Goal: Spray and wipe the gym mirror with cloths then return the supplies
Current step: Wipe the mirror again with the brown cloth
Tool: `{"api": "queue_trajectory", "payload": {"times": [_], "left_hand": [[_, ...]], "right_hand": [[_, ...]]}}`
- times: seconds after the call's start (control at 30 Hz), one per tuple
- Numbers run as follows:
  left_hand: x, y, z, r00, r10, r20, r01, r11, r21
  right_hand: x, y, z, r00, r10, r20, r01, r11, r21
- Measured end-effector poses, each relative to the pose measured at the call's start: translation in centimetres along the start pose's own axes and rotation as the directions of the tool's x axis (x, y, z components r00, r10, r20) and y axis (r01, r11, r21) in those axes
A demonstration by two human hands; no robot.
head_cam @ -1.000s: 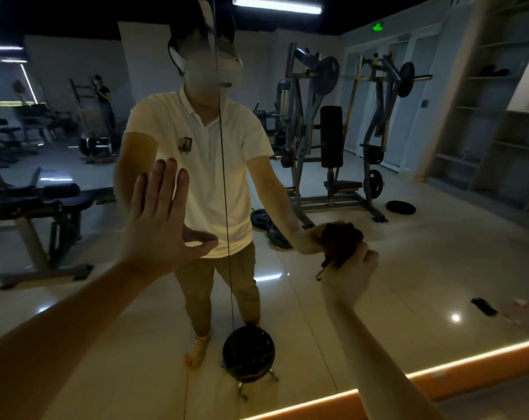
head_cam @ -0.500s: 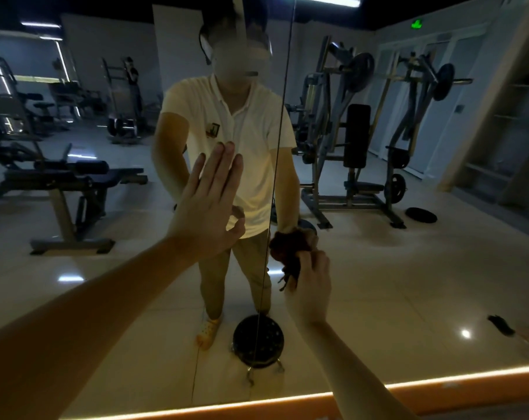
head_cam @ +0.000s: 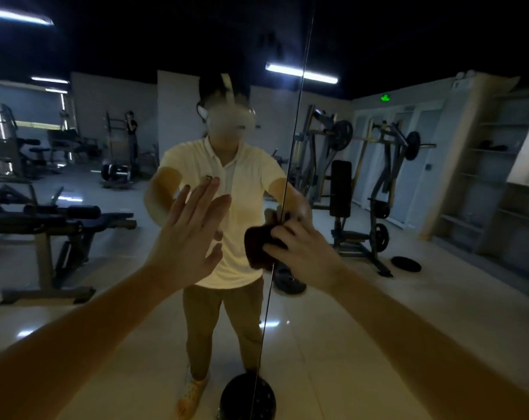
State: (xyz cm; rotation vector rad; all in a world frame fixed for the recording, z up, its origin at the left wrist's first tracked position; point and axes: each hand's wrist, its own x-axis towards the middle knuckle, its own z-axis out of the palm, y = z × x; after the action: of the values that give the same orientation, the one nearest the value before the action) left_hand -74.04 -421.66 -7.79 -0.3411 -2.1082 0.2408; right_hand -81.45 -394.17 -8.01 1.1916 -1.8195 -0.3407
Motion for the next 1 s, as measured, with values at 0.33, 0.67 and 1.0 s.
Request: {"api": "queue_trajectory", "payload": {"times": [0.33,0.67,1.0], "left_hand": [[7.1,-2.1,-2.8,0.988,-0.024,-0.153,0.031,0.998,0.047],[13.6,-6.1,-6.3,0.964,-0.012,-0.265,0.045,0.992,0.12],[18.2,-12.6,-9.0,0.912,-0.109,-0.396,0.18,0.973,0.146]], "right_hand": [[8.1,6.6,-5.3,0.849,0.459,-0.261,-0.45,0.888,0.099],[9.6,10.5,-7.1,0.941,0.204,-0.269,-0.228,0.971,-0.064],[22.4,20.8,-17.1,0.745,0.421,-0.517,-0.496,0.869,-0.007]]}}
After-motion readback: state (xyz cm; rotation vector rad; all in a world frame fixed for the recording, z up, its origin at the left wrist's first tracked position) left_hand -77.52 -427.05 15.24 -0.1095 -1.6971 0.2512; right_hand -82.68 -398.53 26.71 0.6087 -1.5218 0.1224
